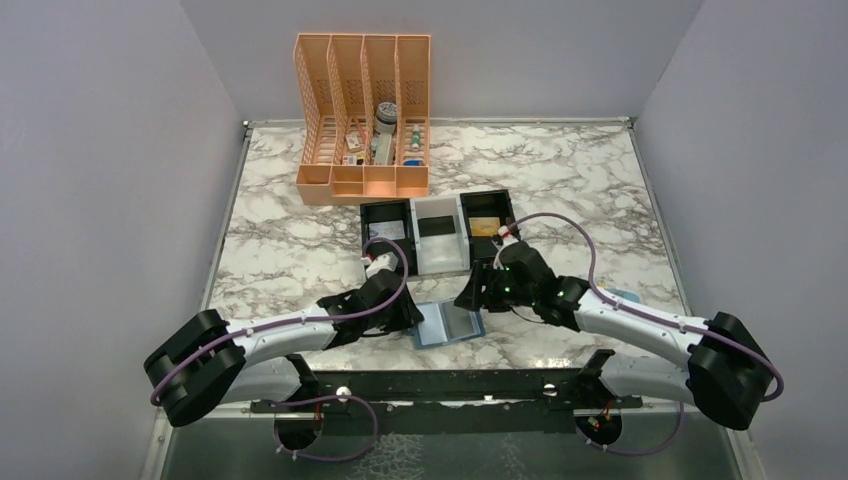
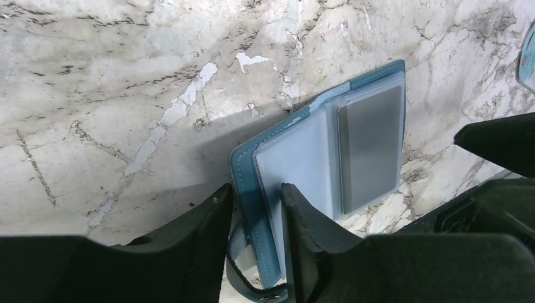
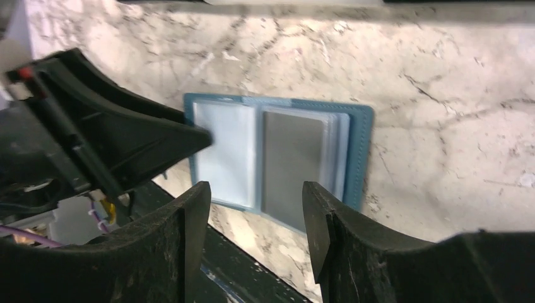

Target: Take the credit cards out of the card holder

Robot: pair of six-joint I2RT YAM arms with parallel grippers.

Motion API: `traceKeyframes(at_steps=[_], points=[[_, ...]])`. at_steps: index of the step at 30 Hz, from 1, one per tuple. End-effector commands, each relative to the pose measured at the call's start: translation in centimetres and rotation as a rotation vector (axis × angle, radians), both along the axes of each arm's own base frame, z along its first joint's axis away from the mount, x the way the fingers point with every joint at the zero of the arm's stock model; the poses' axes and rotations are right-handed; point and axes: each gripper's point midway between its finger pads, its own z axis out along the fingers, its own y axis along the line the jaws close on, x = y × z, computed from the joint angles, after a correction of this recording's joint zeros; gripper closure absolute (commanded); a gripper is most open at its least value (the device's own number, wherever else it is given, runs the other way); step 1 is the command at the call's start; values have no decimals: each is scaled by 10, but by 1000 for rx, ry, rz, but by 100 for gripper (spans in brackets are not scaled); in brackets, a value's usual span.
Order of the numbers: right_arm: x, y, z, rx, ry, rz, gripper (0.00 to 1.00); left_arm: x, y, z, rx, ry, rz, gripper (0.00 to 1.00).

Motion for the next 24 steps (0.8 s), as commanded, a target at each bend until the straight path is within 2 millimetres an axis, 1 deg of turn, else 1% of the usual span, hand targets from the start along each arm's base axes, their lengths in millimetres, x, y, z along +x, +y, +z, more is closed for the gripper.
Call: traceKeyframes(at_steps=[1, 7, 11, 15, 19, 24], points=[[-7, -17, -28, -106, 56, -15, 46, 4, -7, 13, -24, -28, -30, 66], [-15, -1, -33, -62, 99, 65, 50, 3, -7, 16, -31, -35, -31, 68], [-14, -5, -41, -87, 112, 48, 51, 2, -5, 17, -32, -37, -33, 68], [-18, -1, -43, -70, 124, 72, 51, 0, -3, 16, -28, -32, -39, 68], [-18, 1, -47, -80, 136, 82, 51, -3, -2, 15, -22, -23, -46, 68], [-19, 7, -43, -45, 129, 104, 53, -4, -1, 14, -17, -19, -49, 71]])
